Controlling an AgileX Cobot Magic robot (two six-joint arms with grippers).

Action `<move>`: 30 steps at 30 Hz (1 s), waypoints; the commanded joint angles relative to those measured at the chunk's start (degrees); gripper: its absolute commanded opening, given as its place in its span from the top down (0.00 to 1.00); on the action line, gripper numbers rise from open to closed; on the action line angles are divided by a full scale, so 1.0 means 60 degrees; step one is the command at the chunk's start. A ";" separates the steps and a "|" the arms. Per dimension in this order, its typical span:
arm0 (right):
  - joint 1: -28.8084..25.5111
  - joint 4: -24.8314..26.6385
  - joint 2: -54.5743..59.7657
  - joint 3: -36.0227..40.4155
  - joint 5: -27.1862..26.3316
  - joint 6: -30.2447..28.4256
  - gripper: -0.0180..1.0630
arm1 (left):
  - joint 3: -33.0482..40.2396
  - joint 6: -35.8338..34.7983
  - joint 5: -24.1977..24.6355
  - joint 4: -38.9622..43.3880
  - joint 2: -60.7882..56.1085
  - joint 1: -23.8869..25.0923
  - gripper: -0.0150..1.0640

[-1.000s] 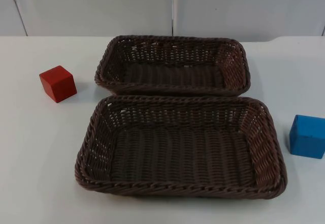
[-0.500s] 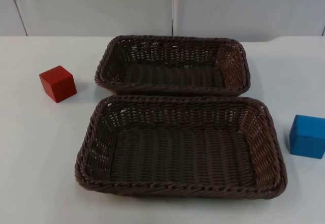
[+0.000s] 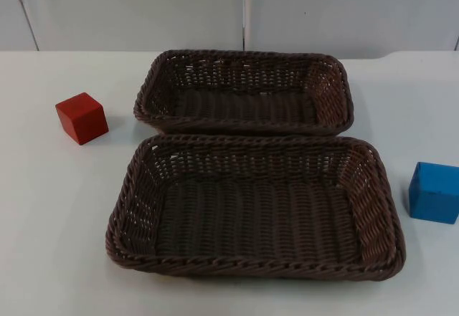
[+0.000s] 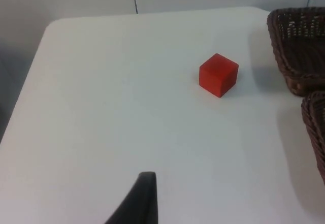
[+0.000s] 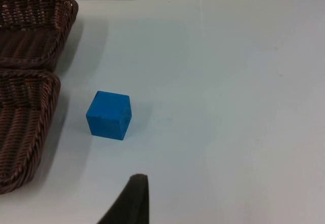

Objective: Pick up one cube with the left hand and place it into the upper basket. Pick up one cube with the right hand and place it into the lower basket.

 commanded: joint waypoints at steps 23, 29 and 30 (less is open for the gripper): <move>-0.0054 -0.0021 -0.0025 0.0021 -0.0077 -0.0023 0.01 | -0.0048 0.0649 -0.2333 -0.1093 0.3113 0.0016 0.01; -0.0054 -0.0021 -0.0025 0.0021 -0.0077 -0.0023 0.01 | -0.0940 0.0705 -0.2474 -0.1116 0.4128 0.0016 0.01; -0.0054 -0.0021 -0.0025 0.0021 -0.0077 -0.0023 0.01 | -0.0940 0.0705 -0.2474 -0.1116 0.4128 0.0016 0.01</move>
